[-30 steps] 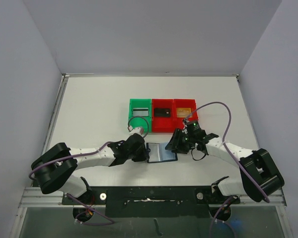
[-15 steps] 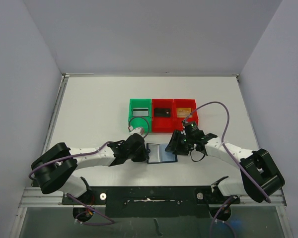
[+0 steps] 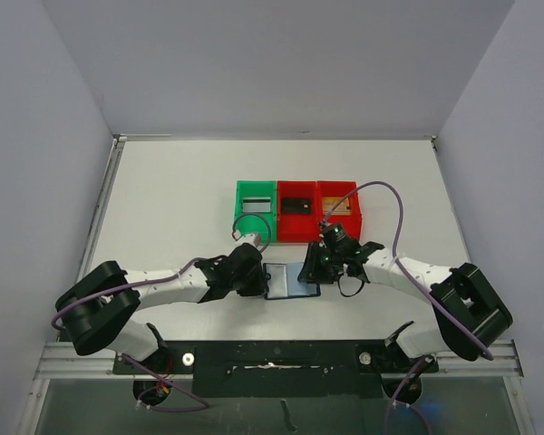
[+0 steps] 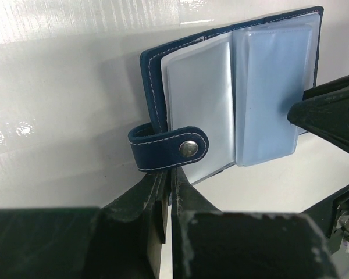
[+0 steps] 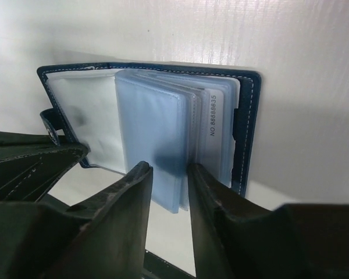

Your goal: Take the credit cards out of the card holder

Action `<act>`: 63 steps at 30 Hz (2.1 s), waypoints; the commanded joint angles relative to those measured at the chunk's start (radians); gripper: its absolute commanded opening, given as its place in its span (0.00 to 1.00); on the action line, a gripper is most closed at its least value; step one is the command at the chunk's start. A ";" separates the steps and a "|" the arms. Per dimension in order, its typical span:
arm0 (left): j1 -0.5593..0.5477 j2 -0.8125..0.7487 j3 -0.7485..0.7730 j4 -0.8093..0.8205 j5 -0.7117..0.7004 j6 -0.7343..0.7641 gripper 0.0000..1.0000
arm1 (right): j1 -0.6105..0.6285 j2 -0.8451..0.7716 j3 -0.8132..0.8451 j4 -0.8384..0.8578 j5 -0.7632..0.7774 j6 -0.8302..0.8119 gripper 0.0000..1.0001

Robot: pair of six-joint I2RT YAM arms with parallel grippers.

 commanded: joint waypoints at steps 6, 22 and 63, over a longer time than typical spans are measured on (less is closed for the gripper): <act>0.001 -0.016 0.033 0.012 0.025 0.017 0.00 | 0.024 -0.037 0.066 -0.013 0.029 0.006 0.22; 0.002 -0.017 0.033 0.007 0.026 0.019 0.00 | 0.024 -0.076 0.115 -0.129 0.126 0.018 0.44; 0.002 -0.014 0.033 0.006 0.036 0.015 0.00 | 0.051 -0.041 0.096 -0.103 0.099 0.016 0.30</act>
